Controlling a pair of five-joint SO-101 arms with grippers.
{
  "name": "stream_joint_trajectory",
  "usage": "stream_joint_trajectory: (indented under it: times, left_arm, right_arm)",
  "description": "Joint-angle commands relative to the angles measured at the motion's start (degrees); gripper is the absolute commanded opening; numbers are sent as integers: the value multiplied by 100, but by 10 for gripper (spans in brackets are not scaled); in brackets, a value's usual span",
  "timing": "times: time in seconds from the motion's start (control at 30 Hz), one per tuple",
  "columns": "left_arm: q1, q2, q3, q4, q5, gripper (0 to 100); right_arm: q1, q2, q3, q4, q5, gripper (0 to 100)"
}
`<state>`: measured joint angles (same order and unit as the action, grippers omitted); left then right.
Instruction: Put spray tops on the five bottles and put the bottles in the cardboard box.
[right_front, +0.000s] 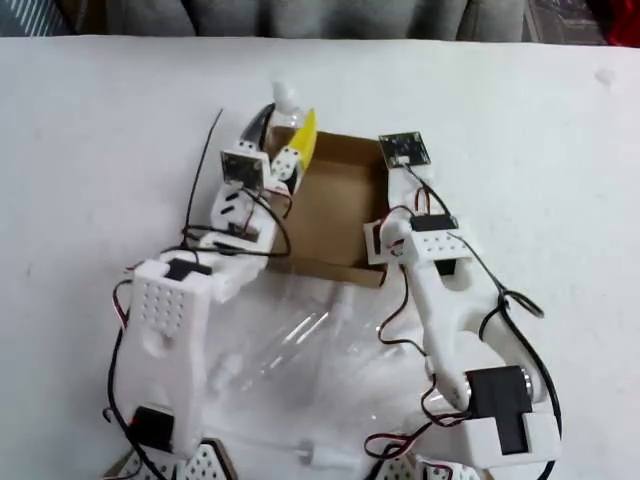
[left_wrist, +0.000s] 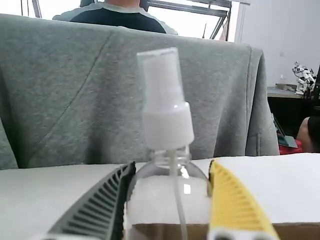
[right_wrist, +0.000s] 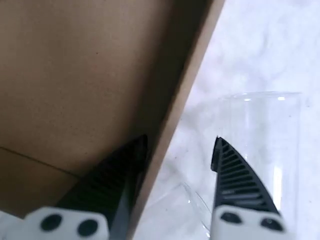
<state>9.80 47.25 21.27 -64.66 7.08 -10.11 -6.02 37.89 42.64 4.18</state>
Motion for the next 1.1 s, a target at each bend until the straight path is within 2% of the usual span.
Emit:
stream_joint_trajectory:
  times: [0.0, 0.13, 0.47, 1.07]
  left_arm:
    - [-110, -13, -132, 422, 26, 111]
    - [-110, -180, -97, 1029, 53, 195]
    - [-127, -936, 554, 1749, 62, 281]
    - [-127, -1015, 563, 1785, 70, 283]
  right_arm:
    - [110, -101, -211, 13, 79, 170]
    - [110, -101, -211, 13, 79, 170]
    - [110, -101, -211, 13, 79, 170]
    - [110, -101, -211, 13, 79, 170]
